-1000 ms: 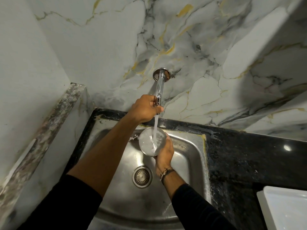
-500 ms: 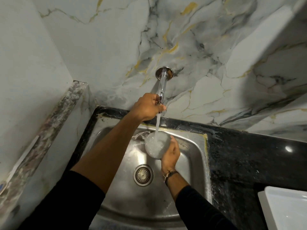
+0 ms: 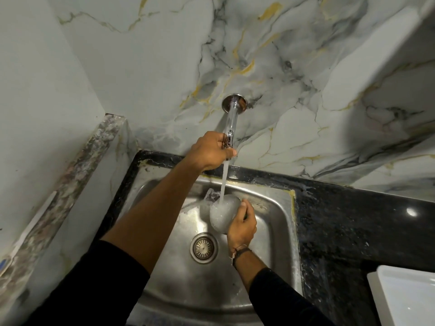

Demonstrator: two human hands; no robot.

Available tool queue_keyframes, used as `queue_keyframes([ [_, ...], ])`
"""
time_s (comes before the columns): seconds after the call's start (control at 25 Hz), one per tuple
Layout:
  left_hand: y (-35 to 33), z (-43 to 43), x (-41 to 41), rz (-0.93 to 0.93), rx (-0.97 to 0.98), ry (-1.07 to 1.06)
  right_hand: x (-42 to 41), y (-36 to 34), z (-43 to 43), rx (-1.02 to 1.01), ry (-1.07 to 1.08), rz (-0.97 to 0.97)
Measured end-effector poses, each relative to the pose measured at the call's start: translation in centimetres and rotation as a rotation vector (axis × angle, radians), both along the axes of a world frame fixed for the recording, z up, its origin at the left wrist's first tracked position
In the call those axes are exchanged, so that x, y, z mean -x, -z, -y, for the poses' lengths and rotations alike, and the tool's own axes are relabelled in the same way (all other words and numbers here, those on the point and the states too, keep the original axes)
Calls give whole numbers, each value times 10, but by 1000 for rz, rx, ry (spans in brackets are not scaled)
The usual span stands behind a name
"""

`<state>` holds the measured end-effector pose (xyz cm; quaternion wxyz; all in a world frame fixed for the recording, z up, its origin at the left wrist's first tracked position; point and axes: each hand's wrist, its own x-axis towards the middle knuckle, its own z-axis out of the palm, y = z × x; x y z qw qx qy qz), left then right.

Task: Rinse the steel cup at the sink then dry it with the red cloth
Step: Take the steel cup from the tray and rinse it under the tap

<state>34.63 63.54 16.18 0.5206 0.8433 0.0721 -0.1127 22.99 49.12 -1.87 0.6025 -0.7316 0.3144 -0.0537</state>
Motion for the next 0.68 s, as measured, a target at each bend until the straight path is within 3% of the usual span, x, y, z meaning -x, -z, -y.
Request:
queue_keyframes([
  [0.2, 1, 0, 0, 17, -2, -8, -14, -6, -17, 55, -62, 85],
  [0.36, 2, 1, 0, 1, 15, -12, -21, -4, -1, 19, 15, 12],
  [0.56, 4, -1, -2, 12, 8, -3, -22, -5, -22, -452, 53, -15],
  [0.68, 5, 0, -2, 17, 7, -7, -34, -14, -19, -608, 97, -33],
])
